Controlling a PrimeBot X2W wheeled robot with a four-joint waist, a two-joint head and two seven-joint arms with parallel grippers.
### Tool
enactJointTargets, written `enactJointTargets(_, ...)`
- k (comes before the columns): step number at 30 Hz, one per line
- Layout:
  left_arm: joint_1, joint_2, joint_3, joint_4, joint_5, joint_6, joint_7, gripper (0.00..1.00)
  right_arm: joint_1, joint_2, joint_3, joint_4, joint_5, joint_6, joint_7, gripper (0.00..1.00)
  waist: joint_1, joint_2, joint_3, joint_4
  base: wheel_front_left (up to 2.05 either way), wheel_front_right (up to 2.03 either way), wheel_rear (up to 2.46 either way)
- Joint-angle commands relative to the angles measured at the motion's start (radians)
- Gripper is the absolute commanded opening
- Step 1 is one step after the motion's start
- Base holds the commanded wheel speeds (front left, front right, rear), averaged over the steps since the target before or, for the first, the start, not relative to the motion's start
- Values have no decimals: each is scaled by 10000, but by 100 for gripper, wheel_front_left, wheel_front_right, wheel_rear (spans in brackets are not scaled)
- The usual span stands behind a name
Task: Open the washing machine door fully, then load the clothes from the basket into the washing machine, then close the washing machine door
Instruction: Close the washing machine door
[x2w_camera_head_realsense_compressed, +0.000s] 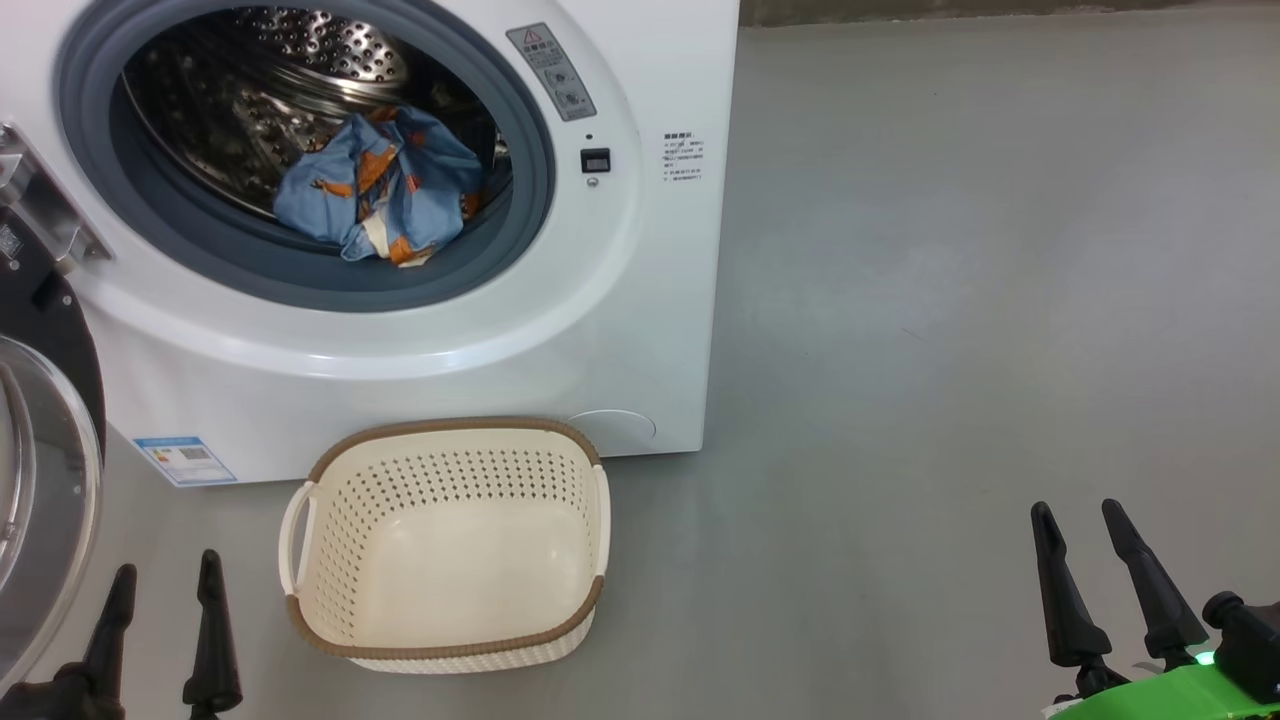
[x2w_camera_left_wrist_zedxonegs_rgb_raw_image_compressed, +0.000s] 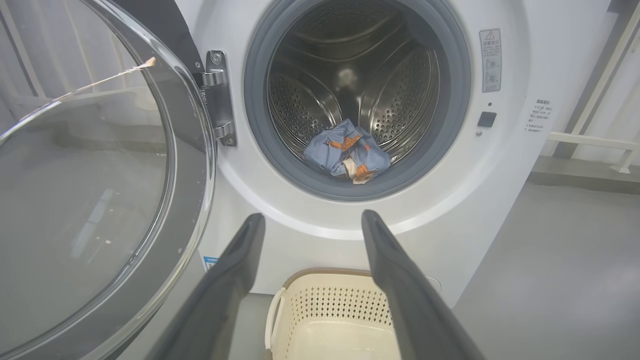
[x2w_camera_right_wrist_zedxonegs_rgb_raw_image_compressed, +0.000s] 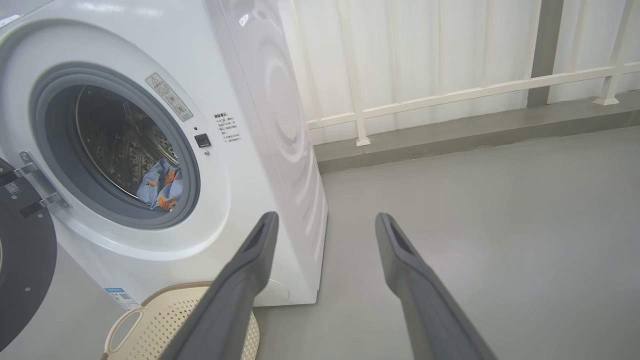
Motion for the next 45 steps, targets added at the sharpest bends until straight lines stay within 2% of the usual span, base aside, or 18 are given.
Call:
enactJointTargets(1,-163,276,297,-327,-45,8,-63,100,-122,-233,132,-247,-19,56,-80,100,0,0,8,13,0,0,0)
enactJointTargets(9,-166,240,255,-283,-86,8,-63,100,-171,-200,171,-278,-19,56,-80,100,0,0,25,113,0,0,0)
enactJointTargets(15,-275,58,361,-296,-53,8,-63,100,-294,-261,280,-380,-28,56,-80,100,0,0,127,561,0,0,0)
enactJointTargets(29,214,-628,990,-611,157,8,-63,100,-675,-496,1035,-280,-54,56,-80,100,0,0,82,2359,0,0,0)
enactJointTargets(45,735,-951,1200,-1040,207,8,-63,100,-915,-577,1744,-174,25,56,-80,100,0,0,-279,4325,0,0,0)
